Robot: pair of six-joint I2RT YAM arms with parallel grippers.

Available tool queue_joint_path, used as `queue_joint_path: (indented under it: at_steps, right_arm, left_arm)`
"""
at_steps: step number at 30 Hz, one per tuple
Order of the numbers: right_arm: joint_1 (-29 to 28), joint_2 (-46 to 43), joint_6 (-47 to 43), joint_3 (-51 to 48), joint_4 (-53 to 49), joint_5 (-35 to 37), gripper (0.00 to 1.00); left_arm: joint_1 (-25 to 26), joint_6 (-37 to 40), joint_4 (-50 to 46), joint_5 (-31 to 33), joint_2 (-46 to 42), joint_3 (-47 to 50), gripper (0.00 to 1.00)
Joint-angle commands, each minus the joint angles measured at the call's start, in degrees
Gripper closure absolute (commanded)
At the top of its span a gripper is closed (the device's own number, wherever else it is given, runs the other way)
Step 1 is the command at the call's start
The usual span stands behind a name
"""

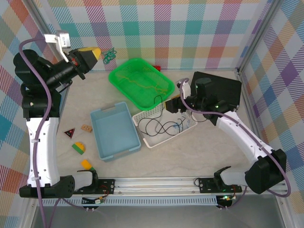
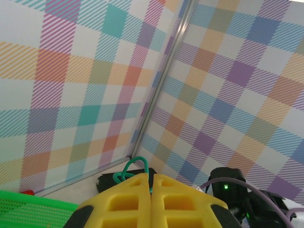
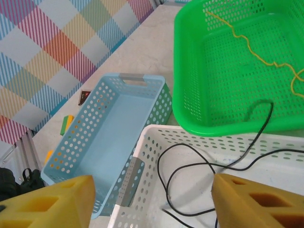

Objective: Untangle the cables

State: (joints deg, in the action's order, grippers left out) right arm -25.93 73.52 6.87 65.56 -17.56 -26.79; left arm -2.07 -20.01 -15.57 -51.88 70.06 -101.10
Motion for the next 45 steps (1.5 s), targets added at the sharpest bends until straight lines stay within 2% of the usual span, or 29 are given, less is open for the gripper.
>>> queue_joint_path:
  at_steps: [1,6,9,11,14,19,25,34,39,42,45]
  right_arm:
    - [0.1,-2.9,-3.0,1.9,2.5,-2.0,0.32]
    - [0.3,-3.2,-5.8,6.9,0.0,-12.5,0.36]
    - [0.3,-2.7,-4.7,10.6,-0.2,-19.7,0.41]
    - [0.4,-1.8,-2.3,13.2,-0.2,-23.3,0.43]
    - [-0.1,-0.3,1.1,17.3,-2.0,-24.7,0.44]
    - [-2.2,0.6,-3.7,23.0,-10.2,-22.2,0.43]
    - [-3.6,1.8,-3.7,24.2,-14.6,-20.5,0.44]
    - [-5.1,3.9,-8.8,26.0,-20.8,-17.9,0.5]
    - [-6.2,7.8,-11.4,30.7,-26.5,-16.5,0.53]
    - [-7.3,9.2,-11.8,31.9,-27.4,-15.4,0.57]
    - [-7.9,9.2,-10.9,31.4,-25.6,-14.6,0.74]
  left_arm:
    - [-0.5,-3.5,5.6,-5.5,0.6,1.5,1.0]
    - [1.6,-4.4,5.6,-11.5,1.2,4.2,1.0]
    - [4.3,0.1,0.2,-12.2,1.0,5.0,1.0]
    - [6.9,3.6,-6.7,-11.4,1.2,5.1,1.0]
    - [11.7,7.5,-12.8,-9.8,2.2,5.3,1.0]
    - [19.4,14.2,-22.5,-4.3,5.1,4.2,1.0]
    - [24.3,14.8,-23.2,-3.1,8.2,3.6,1.0]
    - [26.6,14.8,-23.4,-3.3,11.0,1.5,1.0]
    - [27.3,14.8,-23.1,-3.2,11.9,1.3,1.0]
    - [27.6,14.5,-21.9,-2.7,12.1,1.3,1.0]
    - [27.8,14.3,-21.4,-2.4,12.5,1.3,1.0]
